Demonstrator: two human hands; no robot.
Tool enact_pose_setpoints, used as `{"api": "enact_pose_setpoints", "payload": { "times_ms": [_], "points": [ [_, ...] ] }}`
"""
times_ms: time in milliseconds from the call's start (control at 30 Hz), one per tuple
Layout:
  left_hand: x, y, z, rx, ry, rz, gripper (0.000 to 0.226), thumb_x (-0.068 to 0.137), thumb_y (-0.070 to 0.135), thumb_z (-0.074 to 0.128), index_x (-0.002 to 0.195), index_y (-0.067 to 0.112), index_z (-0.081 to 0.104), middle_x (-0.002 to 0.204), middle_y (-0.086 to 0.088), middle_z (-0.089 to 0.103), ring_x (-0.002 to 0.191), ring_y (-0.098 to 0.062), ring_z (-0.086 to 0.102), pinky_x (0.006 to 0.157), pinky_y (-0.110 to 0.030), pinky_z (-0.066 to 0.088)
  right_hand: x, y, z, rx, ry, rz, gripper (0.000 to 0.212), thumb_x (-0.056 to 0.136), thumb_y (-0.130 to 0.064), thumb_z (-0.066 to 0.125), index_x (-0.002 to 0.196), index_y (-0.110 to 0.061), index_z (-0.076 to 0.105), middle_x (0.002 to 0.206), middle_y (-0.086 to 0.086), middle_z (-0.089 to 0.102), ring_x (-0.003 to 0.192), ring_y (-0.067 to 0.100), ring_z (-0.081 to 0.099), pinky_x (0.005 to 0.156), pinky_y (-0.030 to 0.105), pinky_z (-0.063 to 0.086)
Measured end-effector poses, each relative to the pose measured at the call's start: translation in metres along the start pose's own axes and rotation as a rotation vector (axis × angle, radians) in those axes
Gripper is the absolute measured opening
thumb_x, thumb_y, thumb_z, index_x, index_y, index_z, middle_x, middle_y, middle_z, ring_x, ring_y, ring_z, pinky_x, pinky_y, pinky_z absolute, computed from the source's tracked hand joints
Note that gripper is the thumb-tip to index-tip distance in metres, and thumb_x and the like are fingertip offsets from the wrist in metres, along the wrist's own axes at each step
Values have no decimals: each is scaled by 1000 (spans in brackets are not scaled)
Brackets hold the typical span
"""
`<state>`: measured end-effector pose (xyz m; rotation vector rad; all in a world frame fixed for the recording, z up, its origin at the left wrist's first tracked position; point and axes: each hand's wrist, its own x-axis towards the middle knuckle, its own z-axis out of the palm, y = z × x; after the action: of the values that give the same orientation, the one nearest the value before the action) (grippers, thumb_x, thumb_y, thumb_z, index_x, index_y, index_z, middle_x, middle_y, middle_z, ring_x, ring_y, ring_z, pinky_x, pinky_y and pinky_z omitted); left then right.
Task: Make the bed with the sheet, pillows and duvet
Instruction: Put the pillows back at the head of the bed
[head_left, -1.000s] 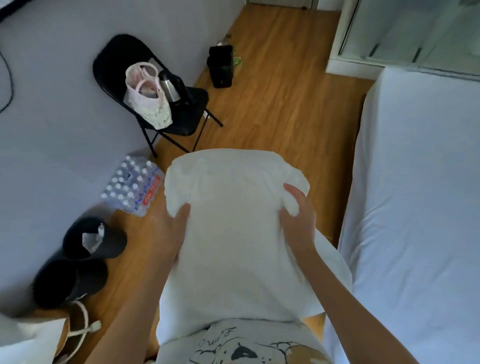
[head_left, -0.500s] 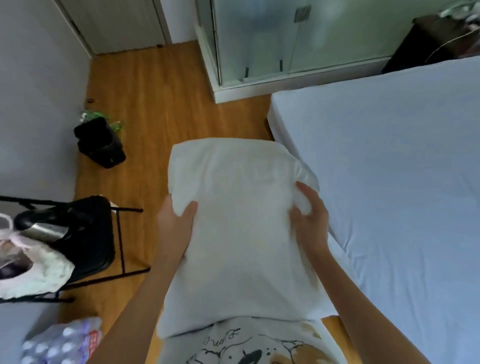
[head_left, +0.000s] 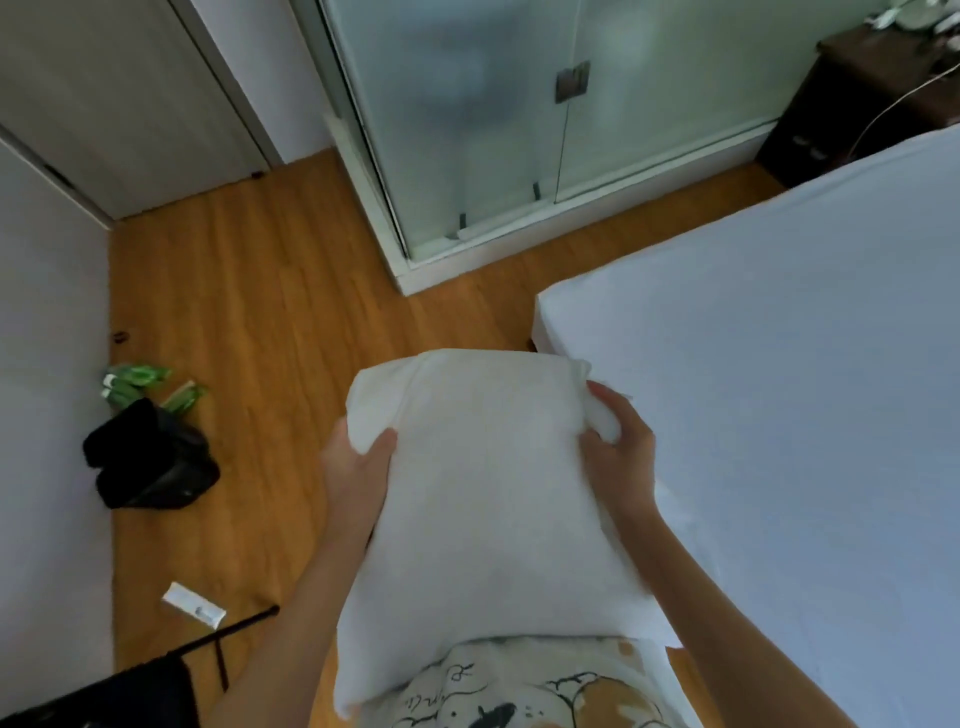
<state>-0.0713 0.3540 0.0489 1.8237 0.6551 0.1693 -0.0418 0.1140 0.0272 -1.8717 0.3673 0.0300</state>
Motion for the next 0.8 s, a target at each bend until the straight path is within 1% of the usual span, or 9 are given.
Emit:
{"api": "enact_pose_setpoints", "payload": {
  "times_ms": [33, 67, 167, 333, 467, 567, 633, 700, 800],
  "points": [
    [28, 18, 5, -5, 3, -5, 20, 91, 14, 62, 100, 30, 55, 92, 15, 61, 80, 4, 57, 65, -19, 42, 31, -16, 9, -6, 0, -8, 54, 73, -15, 55, 126, -26, 60, 116, -2, 64, 105, 8, 59, 96, 34, 49],
    [57, 32, 10, -5, 11, 8, 20, 91, 14, 61, 105, 27, 56, 94, 15, 61, 82, 4, 57, 65, -18, 42, 58, -33, 17, -16, -8, -11, 55, 72, -19, 54, 126, -28, 60, 118, -1, 63, 108, 15, 58, 98, 40, 48],
    [137, 67, 30, -15, 12, 37, 24, 92, 14, 61, 114, 22, 55, 98, 13, 61, 87, 2, 57, 66, -18, 43, 133, -72, 44, -34, 1, -11, 53, 74, -25, 52, 125, -31, 60, 114, -3, 63, 105, 16, 57, 98, 40, 47],
    [282, 102, 78, 1, -51, 80, 25, 91, 13, 61, 111, 25, 52, 98, 18, 59, 88, 4, 56, 69, -19, 44, 254, -105, 90, -48, 94, 7, 43, 81, -22, 49, 119, -40, 57, 128, 1, 60, 117, 21, 54, 106, 48, 42],
    [425, 133, 137, 27, -199, 149, 26, 89, 8, 63, 111, 19, 55, 96, 10, 60, 87, -10, 58, 68, -21, 45, 368, -126, 131, -27, 264, 61, 49, 88, 1, 51, 120, -35, 60, 132, 1, 58, 120, 20, 52, 108, 45, 41],
    [519, 177, 189, 115, -352, 199, 22, 87, 9, 63, 107, 14, 55, 96, 0, 60, 89, -18, 56, 65, -19, 43, 431, -141, 147, 16, 437, 134, 47, 87, 2, 52, 123, -26, 62, 130, 0, 60, 119, 19, 53, 107, 40, 42],
    [563, 207, 219, 147, -470, 221, 27, 85, 20, 63, 110, 14, 56, 98, 1, 62, 88, -15, 58, 67, -20, 44, 458, -155, 148, 37, 547, 177, 48, 83, 4, 53, 123, -22, 63, 124, -2, 62, 113, 16, 56, 101, 32, 44],
    [597, 236, 251, 154, -594, 252, 31, 78, 27, 61, 107, 17, 57, 94, 6, 62, 85, -9, 59, 67, -16, 45, 482, -169, 144, 64, 658, 248, 49, 81, 5, 54, 121, -22, 64, 116, -7, 62, 104, 11, 55, 92, 24, 42],
    [634, 268, 302, 172, -731, 292, 19, 84, 16, 64, 101, 18, 58, 92, 7, 63, 82, -3, 59, 62, -9, 44, 514, -181, 138, 104, 798, 325, 50, 80, 6, 54, 119, -24, 64, 107, -9, 61, 96, 10, 54, 84, 21, 40]
  ]
}}
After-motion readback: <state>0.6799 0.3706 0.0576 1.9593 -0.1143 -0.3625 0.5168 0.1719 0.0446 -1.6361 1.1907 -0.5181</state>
